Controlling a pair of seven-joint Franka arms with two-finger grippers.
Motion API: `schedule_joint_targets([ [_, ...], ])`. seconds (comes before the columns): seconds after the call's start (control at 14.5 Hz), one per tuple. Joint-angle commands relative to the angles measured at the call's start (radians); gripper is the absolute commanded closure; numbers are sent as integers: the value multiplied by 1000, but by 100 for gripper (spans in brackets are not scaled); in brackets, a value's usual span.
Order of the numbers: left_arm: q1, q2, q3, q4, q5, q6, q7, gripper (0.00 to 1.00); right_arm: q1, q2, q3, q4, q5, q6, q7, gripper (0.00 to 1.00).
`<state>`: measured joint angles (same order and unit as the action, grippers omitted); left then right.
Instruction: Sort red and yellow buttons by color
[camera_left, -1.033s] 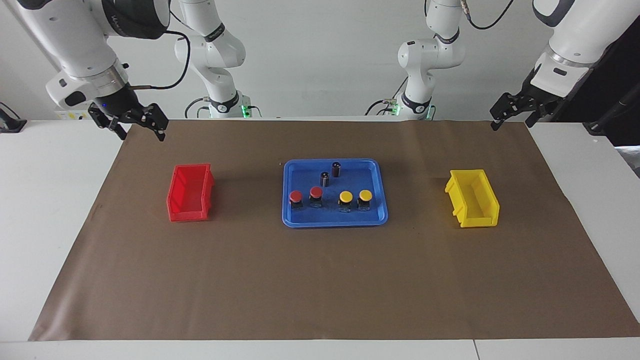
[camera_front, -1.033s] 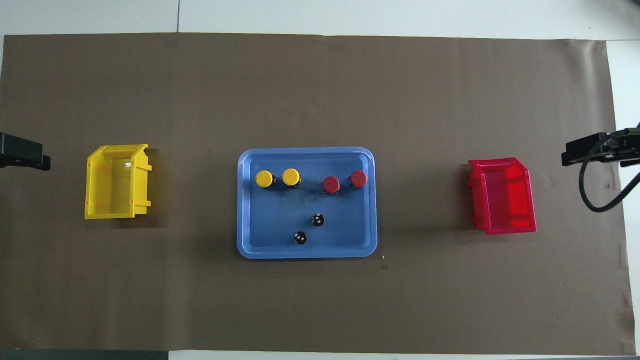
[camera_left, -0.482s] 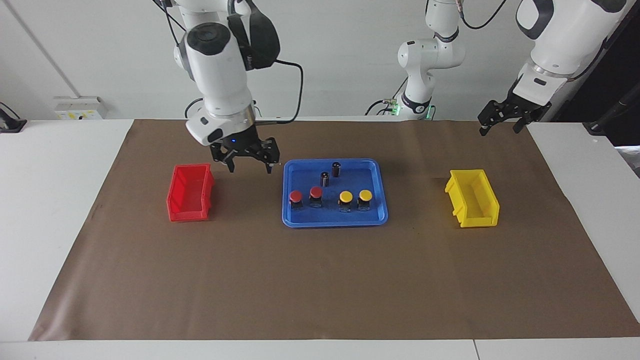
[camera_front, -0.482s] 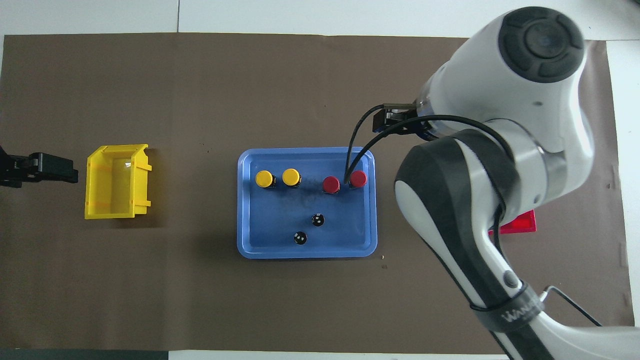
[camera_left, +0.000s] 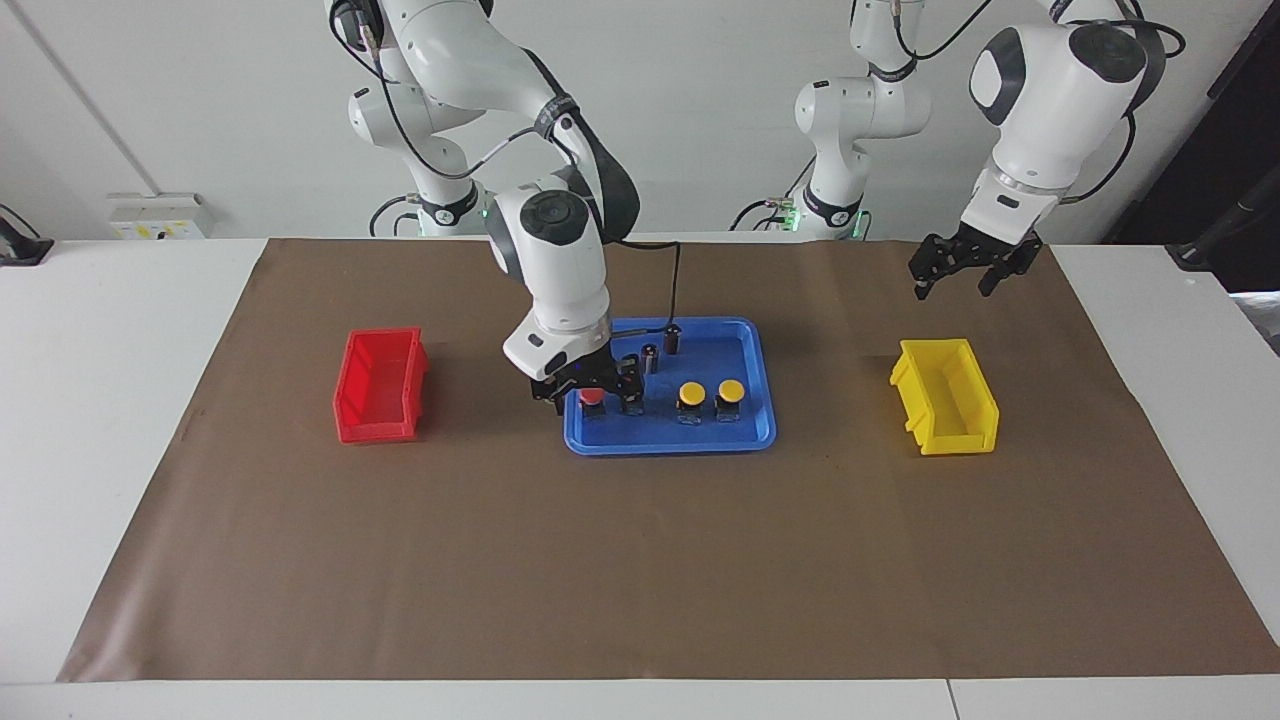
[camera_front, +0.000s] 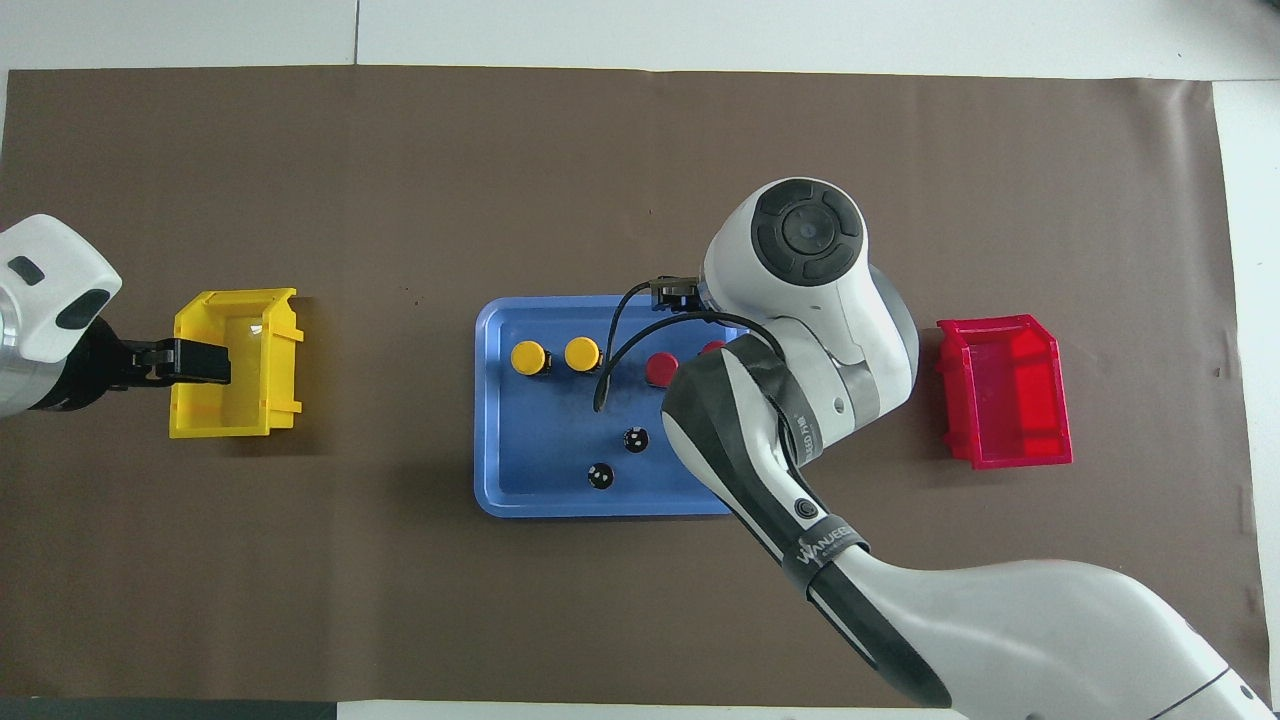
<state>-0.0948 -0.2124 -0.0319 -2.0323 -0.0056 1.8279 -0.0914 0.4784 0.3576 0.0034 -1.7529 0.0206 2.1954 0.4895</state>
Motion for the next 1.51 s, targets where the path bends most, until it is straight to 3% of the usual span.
schedule_joint_targets([
  [0.0, -78, -3, 6, -32, 15, 30, -39, 2, -1, -34, -3, -68, 9, 24, -23, 14],
  [0.21, -181, 30, 6, -26, 12, 59, -131, 2, -1, -39, -2, -80, 12, 12, -26, 18],
  [0.62, -290, 123, 6, -16, -59, 165, -243, 3, 2, -52, 1, -122, 15, 15, -46, 30],
  [1.03, -355, 186, 6, -11, -135, 195, -418, 3, 6, -54, 10, -122, 16, 12, -46, 31],
  [1.45, -372, 283, 6, -8, -139, 350, -447, 3, 6, -57, 17, -131, 16, 9, -49, 35],
])
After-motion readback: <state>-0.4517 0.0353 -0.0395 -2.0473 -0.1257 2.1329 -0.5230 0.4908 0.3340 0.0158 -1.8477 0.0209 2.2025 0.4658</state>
